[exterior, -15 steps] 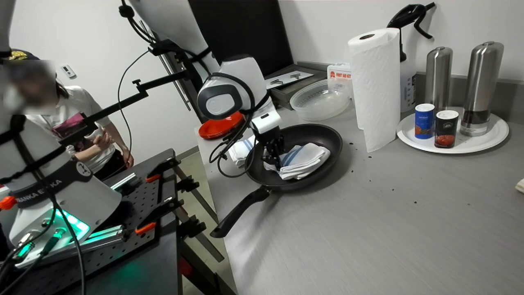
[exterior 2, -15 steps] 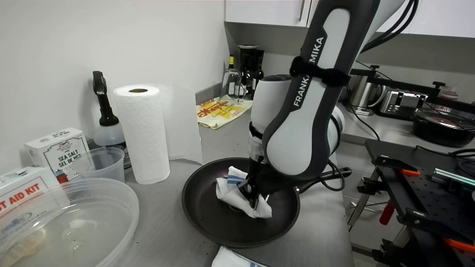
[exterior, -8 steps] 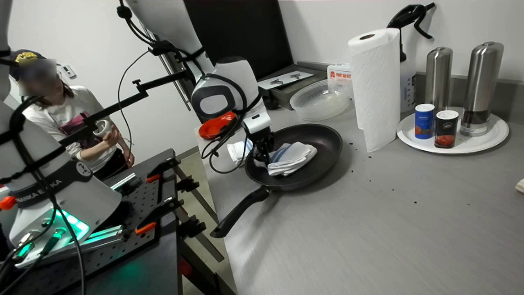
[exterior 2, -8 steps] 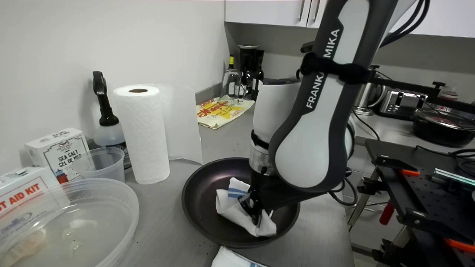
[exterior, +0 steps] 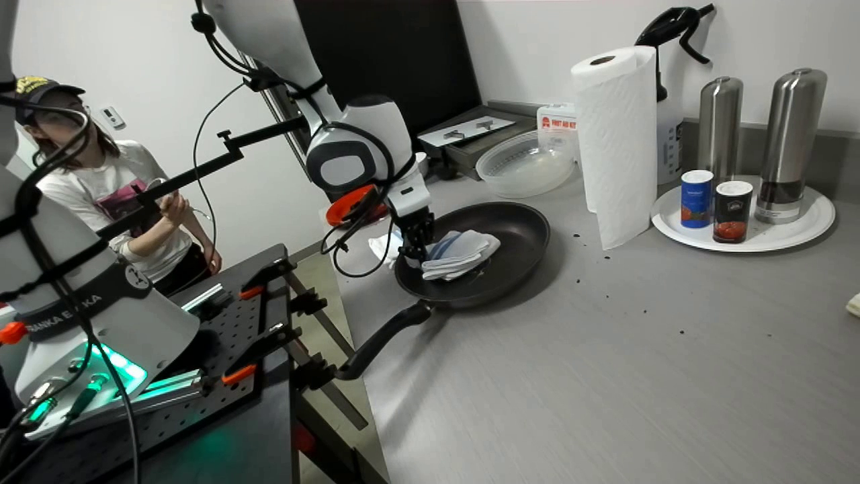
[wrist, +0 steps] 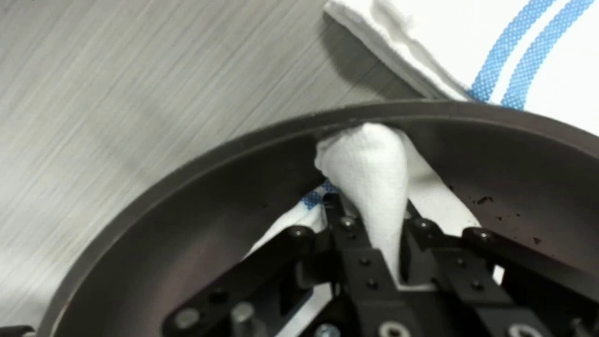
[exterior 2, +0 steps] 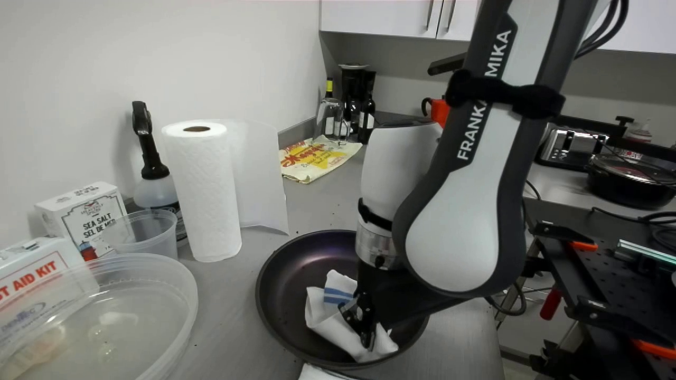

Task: Wipe the pan with the white towel

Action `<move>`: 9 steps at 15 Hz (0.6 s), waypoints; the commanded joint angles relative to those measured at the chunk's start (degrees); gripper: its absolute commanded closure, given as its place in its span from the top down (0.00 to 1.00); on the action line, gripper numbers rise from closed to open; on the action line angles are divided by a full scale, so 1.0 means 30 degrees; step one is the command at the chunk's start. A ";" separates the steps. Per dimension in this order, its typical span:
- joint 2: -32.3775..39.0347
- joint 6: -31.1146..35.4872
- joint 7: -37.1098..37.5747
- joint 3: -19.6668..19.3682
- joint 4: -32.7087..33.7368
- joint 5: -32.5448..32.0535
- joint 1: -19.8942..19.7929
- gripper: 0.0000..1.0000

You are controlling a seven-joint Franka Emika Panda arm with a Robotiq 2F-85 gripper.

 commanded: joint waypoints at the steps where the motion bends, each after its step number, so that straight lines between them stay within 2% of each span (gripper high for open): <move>1: 0.1043 -0.0318 0.0159 0.0837 0.0629 0.0317 -0.0097 0.04; 5: 0.0214 -0.0681 -0.0305 0.0434 0.0894 -0.0164 -0.0078 0.04; 9: -0.1297 -0.1926 -0.1149 0.0321 0.1356 -0.0505 -0.0864 0.04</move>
